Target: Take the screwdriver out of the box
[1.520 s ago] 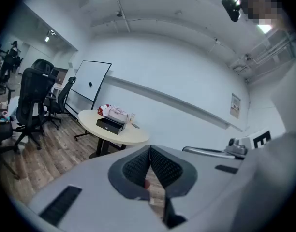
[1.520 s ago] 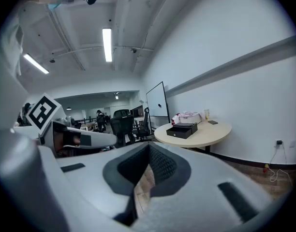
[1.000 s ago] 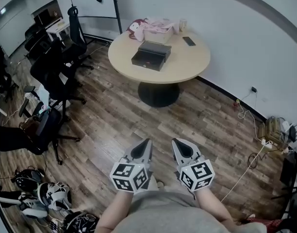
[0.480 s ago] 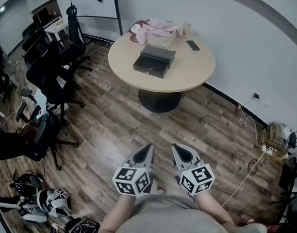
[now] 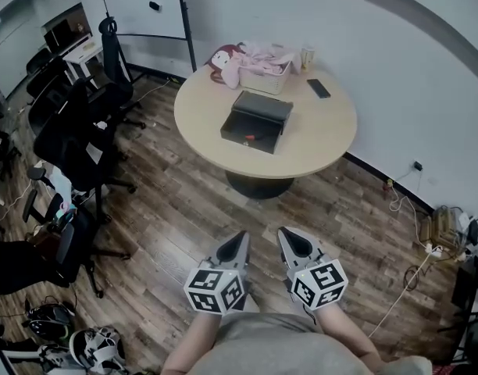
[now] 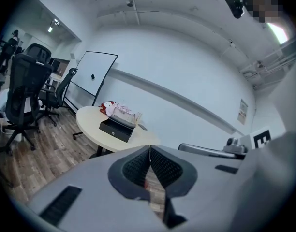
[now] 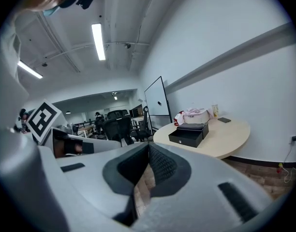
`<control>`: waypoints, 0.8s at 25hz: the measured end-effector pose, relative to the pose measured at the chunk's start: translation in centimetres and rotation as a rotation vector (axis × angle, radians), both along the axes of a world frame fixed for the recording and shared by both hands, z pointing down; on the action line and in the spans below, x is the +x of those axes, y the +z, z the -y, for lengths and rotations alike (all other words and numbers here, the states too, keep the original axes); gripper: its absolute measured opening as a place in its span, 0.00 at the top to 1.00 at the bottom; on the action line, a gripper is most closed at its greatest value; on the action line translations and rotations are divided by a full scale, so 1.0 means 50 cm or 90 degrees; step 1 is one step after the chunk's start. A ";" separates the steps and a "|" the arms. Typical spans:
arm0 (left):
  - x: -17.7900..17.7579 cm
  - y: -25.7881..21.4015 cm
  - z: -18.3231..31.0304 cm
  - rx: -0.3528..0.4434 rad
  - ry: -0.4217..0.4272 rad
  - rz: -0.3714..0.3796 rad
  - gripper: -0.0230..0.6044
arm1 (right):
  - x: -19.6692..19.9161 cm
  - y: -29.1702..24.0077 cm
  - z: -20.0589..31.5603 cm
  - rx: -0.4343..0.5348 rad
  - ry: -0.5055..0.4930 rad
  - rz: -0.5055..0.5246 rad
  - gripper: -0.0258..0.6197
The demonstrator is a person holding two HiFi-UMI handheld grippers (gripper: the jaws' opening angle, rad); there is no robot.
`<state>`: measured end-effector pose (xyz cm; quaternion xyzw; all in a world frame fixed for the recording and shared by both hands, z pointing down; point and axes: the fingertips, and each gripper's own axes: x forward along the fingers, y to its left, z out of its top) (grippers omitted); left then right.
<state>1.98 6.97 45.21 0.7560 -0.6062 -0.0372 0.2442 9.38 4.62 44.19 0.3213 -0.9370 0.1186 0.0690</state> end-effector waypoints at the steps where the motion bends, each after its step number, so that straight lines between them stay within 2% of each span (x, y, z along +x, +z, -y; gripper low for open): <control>1: -0.015 -0.003 0.017 0.000 0.004 0.000 0.96 | -0.016 -0.004 0.017 0.002 0.002 -0.001 0.96; 12: -0.145 -0.012 0.175 0.013 0.047 0.002 0.96 | -0.151 -0.015 0.162 0.017 0.040 0.005 0.96; 20: -0.206 0.001 0.237 0.004 0.068 -0.010 0.96 | -0.204 0.000 0.218 0.006 0.067 -0.001 0.96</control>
